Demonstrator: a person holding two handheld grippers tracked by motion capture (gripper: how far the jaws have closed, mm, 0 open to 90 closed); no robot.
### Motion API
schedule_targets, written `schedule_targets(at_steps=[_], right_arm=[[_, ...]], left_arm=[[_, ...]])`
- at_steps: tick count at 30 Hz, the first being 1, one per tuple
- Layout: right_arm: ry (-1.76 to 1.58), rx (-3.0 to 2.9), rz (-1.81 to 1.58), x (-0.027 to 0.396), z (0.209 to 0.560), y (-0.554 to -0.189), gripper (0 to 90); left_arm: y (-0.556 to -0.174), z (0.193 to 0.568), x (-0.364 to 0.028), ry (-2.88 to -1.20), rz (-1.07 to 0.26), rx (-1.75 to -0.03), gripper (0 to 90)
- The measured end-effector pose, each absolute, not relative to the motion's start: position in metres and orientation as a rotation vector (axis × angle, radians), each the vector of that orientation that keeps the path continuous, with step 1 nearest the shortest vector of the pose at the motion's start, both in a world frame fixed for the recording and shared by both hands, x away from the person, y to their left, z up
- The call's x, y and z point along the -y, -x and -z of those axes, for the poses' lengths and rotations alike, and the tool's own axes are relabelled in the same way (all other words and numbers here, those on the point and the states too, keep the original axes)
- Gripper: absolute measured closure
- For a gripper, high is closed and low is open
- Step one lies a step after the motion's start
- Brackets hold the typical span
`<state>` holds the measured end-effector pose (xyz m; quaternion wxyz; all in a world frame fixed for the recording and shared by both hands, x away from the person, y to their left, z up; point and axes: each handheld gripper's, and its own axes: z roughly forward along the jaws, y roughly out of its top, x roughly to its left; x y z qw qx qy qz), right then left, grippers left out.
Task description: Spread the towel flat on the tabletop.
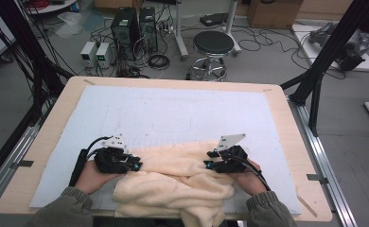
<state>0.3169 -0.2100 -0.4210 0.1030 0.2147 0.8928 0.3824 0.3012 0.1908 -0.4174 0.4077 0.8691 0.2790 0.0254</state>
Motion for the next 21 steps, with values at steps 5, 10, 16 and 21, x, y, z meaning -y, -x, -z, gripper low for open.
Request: schedule_targets(at_steps=[5,10,16,21], right_arm=[[-0.667,-2.656,-1.150,0.214,0.424,-0.320,63.7],[-0.569,-2.745,-1.156,0.204,0.430,-0.316,65.3],[-0.474,-2.799,-1.166,0.200,0.431,-0.310,66.9],[-0.451,-2.816,-1.179,0.200,0.431,-0.307,66.9]], left_arm=[[-0.301,0.415,-0.189,-2.197,-0.053,-0.690,71.3],[-0.309,0.405,-0.197,-2.141,-0.060,-0.710,69.8],[-0.323,0.389,-0.209,-2.047,-0.157,-0.796,69.5],[-0.336,0.398,-0.211,-2.066,-0.239,-0.903,69.9]])
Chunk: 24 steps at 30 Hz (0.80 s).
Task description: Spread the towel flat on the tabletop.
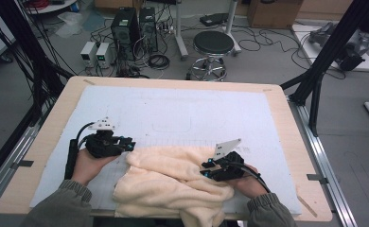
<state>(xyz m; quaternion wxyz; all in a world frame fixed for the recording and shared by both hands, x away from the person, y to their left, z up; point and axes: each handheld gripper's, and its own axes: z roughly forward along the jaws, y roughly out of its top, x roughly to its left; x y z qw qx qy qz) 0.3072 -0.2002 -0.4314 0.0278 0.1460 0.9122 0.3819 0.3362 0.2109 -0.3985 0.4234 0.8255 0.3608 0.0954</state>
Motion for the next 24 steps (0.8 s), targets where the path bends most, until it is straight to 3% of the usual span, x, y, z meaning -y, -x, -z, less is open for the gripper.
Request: schedule_targets(at_steps=[7,16,24], right_arm=[[-0.502,-2.739,-1.232,0.211,0.425,-0.312,64.1],[-0.718,-2.605,-1.115,0.234,0.422,-0.333,60.0],[-0.739,-2.630,-1.018,0.229,0.433,-0.342,58.0]], left_arm=[[-0.340,0.420,-0.195,-2.211,-0.186,-0.867,76.8],[-0.333,0.426,-0.197,-2.220,-0.082,-0.819,80.2],[-0.336,0.419,-0.210,-2.141,-0.268,-0.913,75.4]])
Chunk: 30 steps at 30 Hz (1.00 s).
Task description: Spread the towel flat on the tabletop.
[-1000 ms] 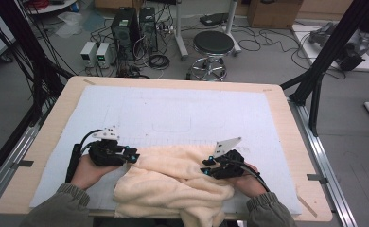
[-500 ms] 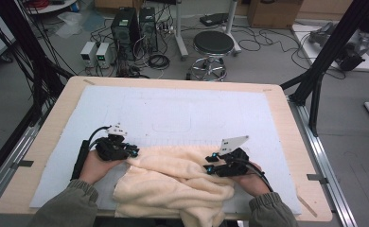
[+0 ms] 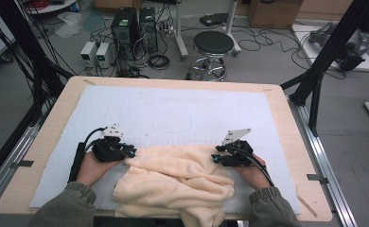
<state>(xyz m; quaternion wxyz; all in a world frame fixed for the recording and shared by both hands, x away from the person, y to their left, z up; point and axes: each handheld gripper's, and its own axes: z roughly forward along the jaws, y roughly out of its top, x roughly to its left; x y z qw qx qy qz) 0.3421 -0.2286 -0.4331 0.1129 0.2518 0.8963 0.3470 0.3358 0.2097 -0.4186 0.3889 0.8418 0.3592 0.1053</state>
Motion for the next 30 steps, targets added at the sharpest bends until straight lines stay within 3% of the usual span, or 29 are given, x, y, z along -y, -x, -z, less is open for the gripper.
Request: schedule_targets(at_steps=[10,30], right_arm=[[-0.741,-2.626,-1.029,0.230,0.435,-0.345,56.6],[-0.759,-2.636,-1.046,0.229,0.436,-0.346,60.1]], left_arm=[[-0.337,0.428,-0.199,-2.237,-0.258,-0.887,74.6],[-0.337,0.429,-0.198,-2.229,-0.337,-0.897,70.6]])
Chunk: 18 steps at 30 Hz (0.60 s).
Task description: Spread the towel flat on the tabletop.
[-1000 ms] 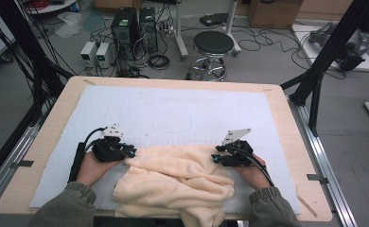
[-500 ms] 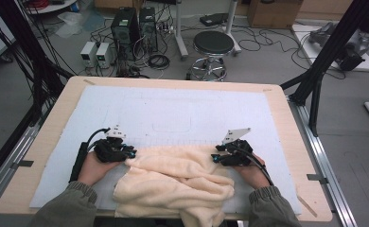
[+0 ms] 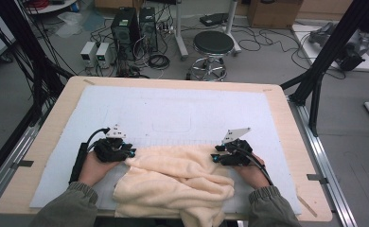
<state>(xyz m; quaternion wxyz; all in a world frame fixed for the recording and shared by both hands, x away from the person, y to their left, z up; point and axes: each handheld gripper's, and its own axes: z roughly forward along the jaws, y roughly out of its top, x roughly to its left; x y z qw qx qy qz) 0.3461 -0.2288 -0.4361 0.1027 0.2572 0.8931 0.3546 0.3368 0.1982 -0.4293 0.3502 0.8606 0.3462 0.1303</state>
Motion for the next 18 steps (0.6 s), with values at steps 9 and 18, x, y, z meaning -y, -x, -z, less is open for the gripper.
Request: schedule_targets(at_steps=[9,18], right_arm=[[-0.771,-2.668,-1.064,0.225,0.435,-0.349,80.0],[-0.739,-2.672,-1.072,0.223,0.431,-0.350,85.3]], left_arm=[[-0.334,0.434,-0.197,-2.205,-0.366,-0.905,82.7],[-0.334,0.427,-0.203,-2.163,-0.372,-0.920,87.4]])
